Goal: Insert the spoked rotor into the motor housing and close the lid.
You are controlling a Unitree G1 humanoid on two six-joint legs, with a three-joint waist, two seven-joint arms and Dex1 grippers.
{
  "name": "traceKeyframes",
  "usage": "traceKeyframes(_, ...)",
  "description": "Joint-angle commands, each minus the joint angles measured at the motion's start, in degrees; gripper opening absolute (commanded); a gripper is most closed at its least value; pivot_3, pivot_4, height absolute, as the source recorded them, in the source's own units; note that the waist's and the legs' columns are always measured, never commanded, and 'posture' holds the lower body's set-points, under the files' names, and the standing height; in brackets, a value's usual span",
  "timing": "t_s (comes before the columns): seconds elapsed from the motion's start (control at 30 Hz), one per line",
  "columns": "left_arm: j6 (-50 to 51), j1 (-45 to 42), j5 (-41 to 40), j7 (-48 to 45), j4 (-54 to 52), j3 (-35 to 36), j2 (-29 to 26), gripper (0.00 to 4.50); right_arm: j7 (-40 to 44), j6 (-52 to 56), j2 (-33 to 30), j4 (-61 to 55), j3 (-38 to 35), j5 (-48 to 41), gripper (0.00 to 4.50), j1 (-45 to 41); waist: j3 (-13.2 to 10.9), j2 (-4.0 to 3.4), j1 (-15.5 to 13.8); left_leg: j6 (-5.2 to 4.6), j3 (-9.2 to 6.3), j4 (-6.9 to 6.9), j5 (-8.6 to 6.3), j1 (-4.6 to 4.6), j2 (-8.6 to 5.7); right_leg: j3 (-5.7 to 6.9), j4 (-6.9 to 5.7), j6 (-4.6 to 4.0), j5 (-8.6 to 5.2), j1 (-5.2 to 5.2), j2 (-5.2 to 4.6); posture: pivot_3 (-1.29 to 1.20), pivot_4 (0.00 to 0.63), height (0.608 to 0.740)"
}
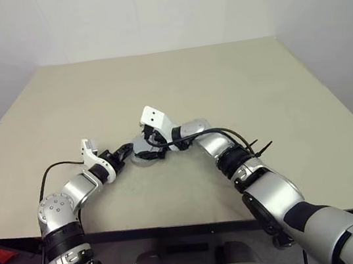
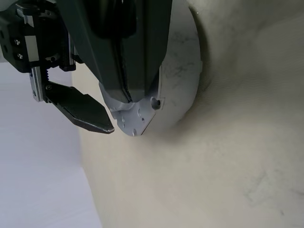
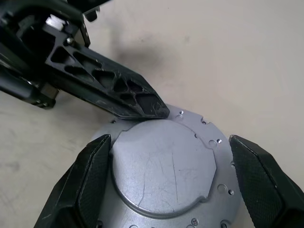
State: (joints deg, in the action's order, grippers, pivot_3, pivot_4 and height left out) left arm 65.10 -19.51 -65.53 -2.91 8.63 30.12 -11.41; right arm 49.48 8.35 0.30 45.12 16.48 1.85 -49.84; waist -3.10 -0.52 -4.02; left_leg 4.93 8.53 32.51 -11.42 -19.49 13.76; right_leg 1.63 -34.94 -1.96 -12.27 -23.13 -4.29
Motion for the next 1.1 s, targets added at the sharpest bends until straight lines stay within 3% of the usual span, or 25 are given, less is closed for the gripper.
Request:
traceKeyframes(0.03,0.8,-0.5,-0.5,0.5,0.5,0.0,-0.4,0.0,2.2,3.8,0.2,-7.2,-3.5,-4.9,4.48,-1.6,0.0,0.01,0.0,0.0,0.0,-0.01,0.0,-0.07,0.0,0.01,0.06,0.0,0.01,-0.03,0.0,0.0,0.0,0.74)
traceKeyframes(0.43,0.6,-0.8,-0.7,0.1,1.5,0.5,-1.7,0.0,2.1,14.2,-0.7,-13.5,-6.5,-8.9,4.48,-1.8,0.0,0.04,0.0,0.13,0.0,-0.09,0.07,-0.18,0.0,0.04,0.12,0.02,0.0,-0.03,0.01,0.0,0.0,0.74)
traceKeyframes(0.7,-0.2,-0.9,-0.9,0.2,1.4,1.4,-2.0,0.0,6.0,41.6,-11.7,-12.9,-10.1,-14.8,4.48,-3.6,0.0,0.08,-0.3,0.15,-0.01,0.01,0.09,-0.19,-0.02,0.03,0.12,0.07,0.03,0.02,0.0,0.0,0.0,0.74)
traceKeyframes(0.83,-0.4,-0.5,-0.7,0.0,1.3,1.4,-2.0,0.0,7.0,49.2,-15.1,-8.3,-11.2,-16.4,4.48,-5.8,0.0,0.08,-0.2,0.21,0.0,-0.02,0.12,-0.19,0.0,0.03,0.07,0.08,0.04,0.02,0.01,0.0,0.0,0.74)
traceKeyframes(1.1,-1.1,0.2,-0.7,0.3,0.9,2.2,-2.8,0.0,4.1,58.3,-11.7,-5.6,-13.1,-19.0,4.48,-5.4,0.0,0.08,-0.5,0.24,0.0,0.01,0.15,-0.21,0.02,0.05,0.05,0.07,0.04,0.01,0.02,0.0,0.0,0.74)
